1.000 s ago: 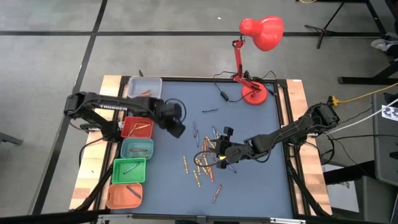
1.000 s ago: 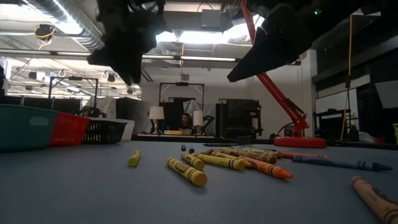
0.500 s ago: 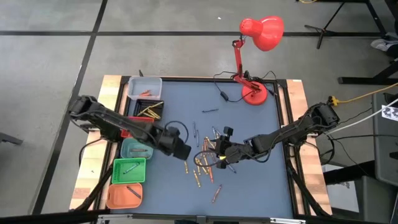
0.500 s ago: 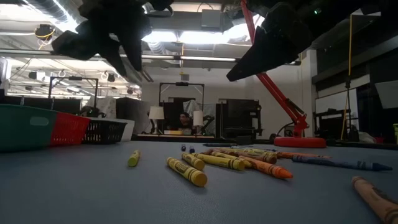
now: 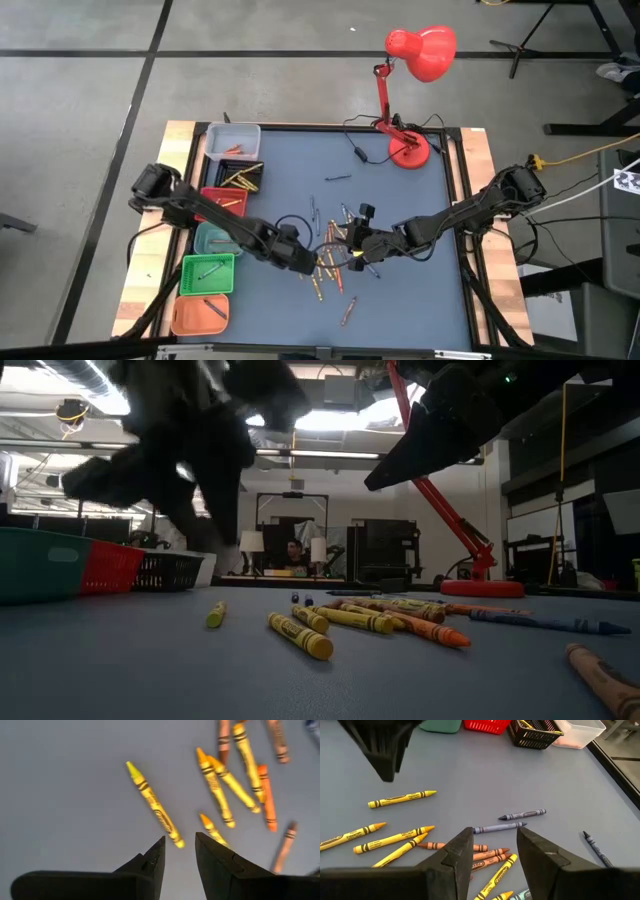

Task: Sort crayons
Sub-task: Put the green crayon into the black bin

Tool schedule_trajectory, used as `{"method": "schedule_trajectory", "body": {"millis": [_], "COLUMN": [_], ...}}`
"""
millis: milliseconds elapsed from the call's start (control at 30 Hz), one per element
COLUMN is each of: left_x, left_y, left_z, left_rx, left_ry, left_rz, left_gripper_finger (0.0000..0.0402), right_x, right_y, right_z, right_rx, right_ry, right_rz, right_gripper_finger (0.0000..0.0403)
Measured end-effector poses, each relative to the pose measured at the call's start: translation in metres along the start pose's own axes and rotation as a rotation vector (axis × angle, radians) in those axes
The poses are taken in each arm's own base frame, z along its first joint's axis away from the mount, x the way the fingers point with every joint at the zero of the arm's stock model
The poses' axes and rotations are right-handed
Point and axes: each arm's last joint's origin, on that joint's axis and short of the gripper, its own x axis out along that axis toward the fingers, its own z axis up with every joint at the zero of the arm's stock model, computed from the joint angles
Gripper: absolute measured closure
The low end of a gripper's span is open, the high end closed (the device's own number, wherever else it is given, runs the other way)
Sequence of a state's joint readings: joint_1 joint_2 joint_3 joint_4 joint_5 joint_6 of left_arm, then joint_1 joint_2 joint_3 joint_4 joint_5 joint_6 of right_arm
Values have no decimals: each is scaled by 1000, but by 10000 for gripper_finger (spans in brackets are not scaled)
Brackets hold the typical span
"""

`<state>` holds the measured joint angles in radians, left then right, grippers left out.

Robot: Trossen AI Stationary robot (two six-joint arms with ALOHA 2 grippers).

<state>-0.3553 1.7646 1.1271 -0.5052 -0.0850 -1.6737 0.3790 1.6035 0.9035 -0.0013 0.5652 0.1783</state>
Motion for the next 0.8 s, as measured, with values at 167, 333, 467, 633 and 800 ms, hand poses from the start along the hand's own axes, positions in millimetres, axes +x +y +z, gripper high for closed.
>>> {"method": "schedule_trajectory", "body": {"millis": [167, 333, 467, 633, 800], "left_x": [17, 27, 31, 34, 41], "left_y": [3, 6, 7, 7, 9], "left_z": [-1, 0, 1, 1, 3], "left_rx": [2, 2, 2, 1, 2], "left_ry": [-4, -10, -29, -52, -79], "left_rz": [46, 74, 87, 80, 97], "left_gripper_finger": [310, 310, 310, 310, 310], "right_x": [0, 0, 0, 0, 0], "right_y": [0, 0, 0, 0, 0], "right_z": [0, 0, 0, 0, 0], "right_rx": [0, 0, 0, 0, 0], "right_ry": [0, 0, 0, 0, 0], "right_rz": [0, 0, 0, 0, 0], "right_gripper_finger": [253, 253, 253, 253, 253]}}
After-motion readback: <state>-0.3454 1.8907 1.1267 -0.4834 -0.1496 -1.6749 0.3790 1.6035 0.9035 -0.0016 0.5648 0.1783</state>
